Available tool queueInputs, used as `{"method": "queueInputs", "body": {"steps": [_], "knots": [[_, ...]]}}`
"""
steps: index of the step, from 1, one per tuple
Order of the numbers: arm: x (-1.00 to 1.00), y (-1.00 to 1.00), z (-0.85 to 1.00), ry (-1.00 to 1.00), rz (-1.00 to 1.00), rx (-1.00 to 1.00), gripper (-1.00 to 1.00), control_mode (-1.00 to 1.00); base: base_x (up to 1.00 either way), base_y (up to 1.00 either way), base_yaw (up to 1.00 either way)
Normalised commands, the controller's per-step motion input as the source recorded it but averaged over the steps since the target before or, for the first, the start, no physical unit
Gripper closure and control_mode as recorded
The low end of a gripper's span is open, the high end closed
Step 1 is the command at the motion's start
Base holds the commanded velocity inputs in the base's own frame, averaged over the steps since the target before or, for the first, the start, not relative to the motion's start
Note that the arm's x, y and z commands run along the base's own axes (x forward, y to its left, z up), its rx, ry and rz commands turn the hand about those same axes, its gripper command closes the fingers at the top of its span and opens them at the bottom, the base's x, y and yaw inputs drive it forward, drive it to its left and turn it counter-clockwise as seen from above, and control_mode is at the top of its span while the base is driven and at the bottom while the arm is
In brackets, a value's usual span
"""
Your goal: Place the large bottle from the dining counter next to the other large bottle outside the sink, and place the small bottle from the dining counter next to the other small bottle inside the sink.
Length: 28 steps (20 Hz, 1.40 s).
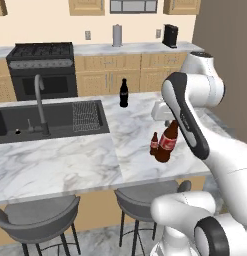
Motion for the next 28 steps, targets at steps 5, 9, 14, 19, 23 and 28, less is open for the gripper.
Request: {"method": "queueInputs", "body": {"steps": [5,9,14,19,23,28], "knots": [[-0.14,0.0,0.0,-0.03,0.0,0.0,1.0,-1.0,0.0,0.0,0.0],[0.0,0.0,0.0,0.0,0.0,0.0,1.0,-1.0,0.0,0.0,0.0],[0.0,0.0,0.0,0.0,0.0,0.0,1.0,-1.0,0.0,0.0,0.0],[0.0,0.0,0.0,0.0,0.0,0.0,1.0,1.0,-0.08,0.0,0.0],[0.0,0.0,0.0,0.0,0.0,0.0,1.0,1.0,-0.71,0.0,0.0],[0.0,0.0,0.0,0.0,0.0,0.0,1.0,1.0,-0.67,-0.03,0.07]]}}
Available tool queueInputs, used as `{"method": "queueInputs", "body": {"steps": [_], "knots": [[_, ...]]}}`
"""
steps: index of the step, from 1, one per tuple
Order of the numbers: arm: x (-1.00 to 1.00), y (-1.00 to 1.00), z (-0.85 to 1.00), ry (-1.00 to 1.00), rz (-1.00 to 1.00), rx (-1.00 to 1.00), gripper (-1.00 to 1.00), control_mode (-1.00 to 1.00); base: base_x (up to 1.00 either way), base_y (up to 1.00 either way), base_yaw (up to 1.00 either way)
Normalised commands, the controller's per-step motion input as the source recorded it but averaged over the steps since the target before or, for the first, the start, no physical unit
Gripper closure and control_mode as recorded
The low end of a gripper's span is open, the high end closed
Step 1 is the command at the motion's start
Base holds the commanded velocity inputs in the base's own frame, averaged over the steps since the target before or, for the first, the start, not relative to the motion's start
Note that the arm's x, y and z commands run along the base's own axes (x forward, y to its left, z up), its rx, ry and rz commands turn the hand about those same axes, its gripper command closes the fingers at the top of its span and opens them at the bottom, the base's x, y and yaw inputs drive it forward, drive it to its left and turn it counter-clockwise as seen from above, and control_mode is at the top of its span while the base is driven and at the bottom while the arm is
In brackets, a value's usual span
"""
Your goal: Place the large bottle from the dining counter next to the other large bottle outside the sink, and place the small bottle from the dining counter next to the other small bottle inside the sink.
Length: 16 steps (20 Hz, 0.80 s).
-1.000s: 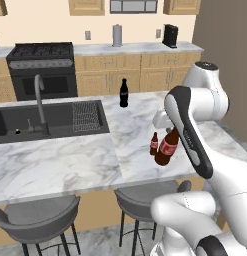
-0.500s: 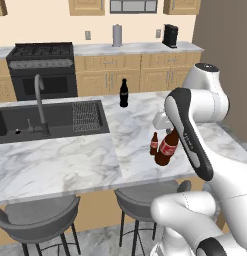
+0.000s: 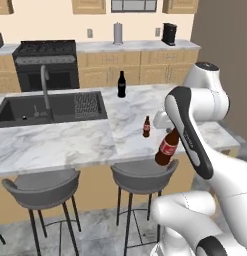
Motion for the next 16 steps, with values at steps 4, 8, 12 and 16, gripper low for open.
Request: {"method": "queueInputs", "body": {"steps": [4,8,12,16], "knots": [[0.0,0.0,0.0,0.0,0.0,0.0,1.0,1.0,-0.06,-0.54,0.2],[0.0,0.0,0.0,0.0,0.0,0.0,1.0,1.0,0.12,-0.96,0.29],[0.0,0.0,0.0,0.0,0.0,0.0,1.0,1.0,0.33,-0.98,0.39],[0.0,0.0,0.0,0.0,0.0,0.0,1.0,1.0,0.31,-0.78,0.63]]}}
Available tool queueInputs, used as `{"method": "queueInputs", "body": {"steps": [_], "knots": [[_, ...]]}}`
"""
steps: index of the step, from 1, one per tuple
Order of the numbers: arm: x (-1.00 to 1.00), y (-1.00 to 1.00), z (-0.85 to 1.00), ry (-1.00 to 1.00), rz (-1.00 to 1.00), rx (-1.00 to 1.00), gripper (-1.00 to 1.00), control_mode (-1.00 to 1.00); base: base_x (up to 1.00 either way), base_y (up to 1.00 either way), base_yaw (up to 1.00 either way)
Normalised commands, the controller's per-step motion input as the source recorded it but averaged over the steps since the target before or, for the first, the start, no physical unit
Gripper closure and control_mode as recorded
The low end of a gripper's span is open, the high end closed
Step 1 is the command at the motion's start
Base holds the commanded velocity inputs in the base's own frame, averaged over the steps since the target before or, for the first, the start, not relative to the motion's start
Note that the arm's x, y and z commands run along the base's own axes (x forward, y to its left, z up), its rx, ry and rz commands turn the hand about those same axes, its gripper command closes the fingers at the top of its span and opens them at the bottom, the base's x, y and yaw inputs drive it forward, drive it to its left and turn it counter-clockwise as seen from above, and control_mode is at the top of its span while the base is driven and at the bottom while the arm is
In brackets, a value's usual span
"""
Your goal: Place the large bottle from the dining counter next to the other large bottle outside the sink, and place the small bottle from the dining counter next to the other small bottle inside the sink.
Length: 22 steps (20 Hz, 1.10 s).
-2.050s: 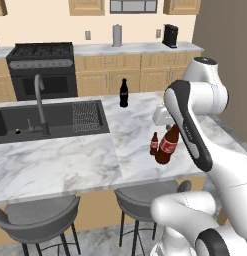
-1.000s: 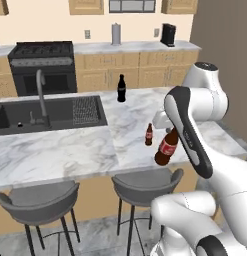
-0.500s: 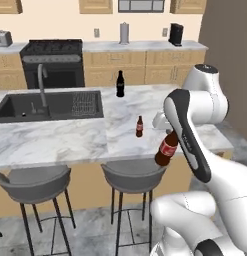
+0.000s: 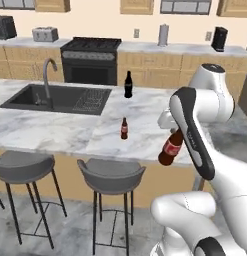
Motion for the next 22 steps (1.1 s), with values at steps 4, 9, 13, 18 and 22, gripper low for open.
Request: {"method": "queueInputs", "body": {"steps": [4,9,13,18,22], "knots": [[0.0,0.0,0.0,0.0,0.0,0.0,1.0,1.0,0.08,-0.63,0.76],[0.0,0.0,0.0,0.0,0.0,0.0,1.0,1.0,0.13,-0.92,0.69],[0.0,0.0,0.0,0.0,0.0,0.0,1.0,1.0,-0.38,-0.75,0.54],[0.0,0.0,0.0,0.0,0.0,0.0,1.0,1.0,-0.72,-0.49,0.47],[0.0,0.0,0.0,0.0,0.0,0.0,1.0,1.0,0.0,-0.99,0.53]]}}
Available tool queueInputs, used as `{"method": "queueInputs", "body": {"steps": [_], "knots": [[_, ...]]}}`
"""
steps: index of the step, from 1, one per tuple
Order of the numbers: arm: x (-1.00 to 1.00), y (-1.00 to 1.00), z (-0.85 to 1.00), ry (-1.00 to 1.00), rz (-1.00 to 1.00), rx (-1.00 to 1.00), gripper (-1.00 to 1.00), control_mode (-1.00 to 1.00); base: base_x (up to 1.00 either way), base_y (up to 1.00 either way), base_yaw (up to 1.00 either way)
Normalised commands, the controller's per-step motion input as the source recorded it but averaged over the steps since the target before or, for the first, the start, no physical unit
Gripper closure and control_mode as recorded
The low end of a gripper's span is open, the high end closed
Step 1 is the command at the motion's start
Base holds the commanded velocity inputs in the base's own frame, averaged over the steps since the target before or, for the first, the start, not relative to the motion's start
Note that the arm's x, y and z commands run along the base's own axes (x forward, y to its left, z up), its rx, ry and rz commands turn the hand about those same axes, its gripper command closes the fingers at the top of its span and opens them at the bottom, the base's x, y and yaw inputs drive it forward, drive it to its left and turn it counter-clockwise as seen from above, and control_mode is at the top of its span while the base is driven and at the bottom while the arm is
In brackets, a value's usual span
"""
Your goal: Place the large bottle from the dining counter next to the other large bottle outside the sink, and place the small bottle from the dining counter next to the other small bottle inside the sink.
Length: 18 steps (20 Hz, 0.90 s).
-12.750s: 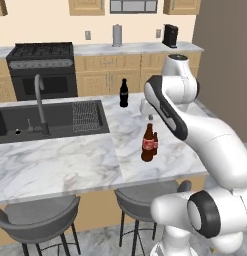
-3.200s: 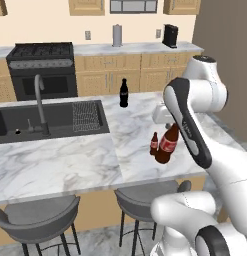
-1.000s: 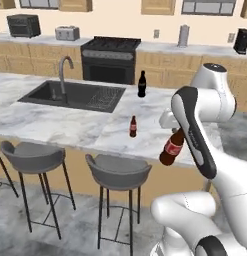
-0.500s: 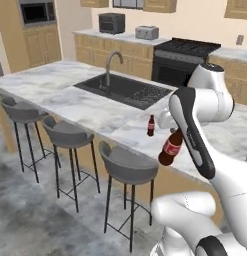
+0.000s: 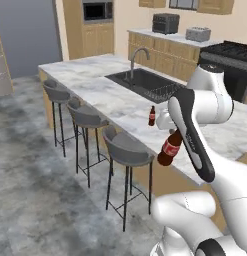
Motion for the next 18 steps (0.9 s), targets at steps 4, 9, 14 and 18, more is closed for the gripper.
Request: {"method": "queueInputs", "body": {"steps": [4,9,14,18], "knots": [[0.0,0.0,0.0,0.0,0.0,0.0,1.0,1.0,-0.16,-1.0,0.34],[0.0,0.0,0.0,0.0,0.0,0.0,1.0,1.0,-0.42,-1.0,0.21],[0.0,0.0,0.0,0.0,0.0,0.0,1.0,1.0,-0.03,-1.0,0.37],[0.0,0.0,0.0,0.0,0.0,0.0,1.0,1.0,0.0,-0.93,0.5]]}}
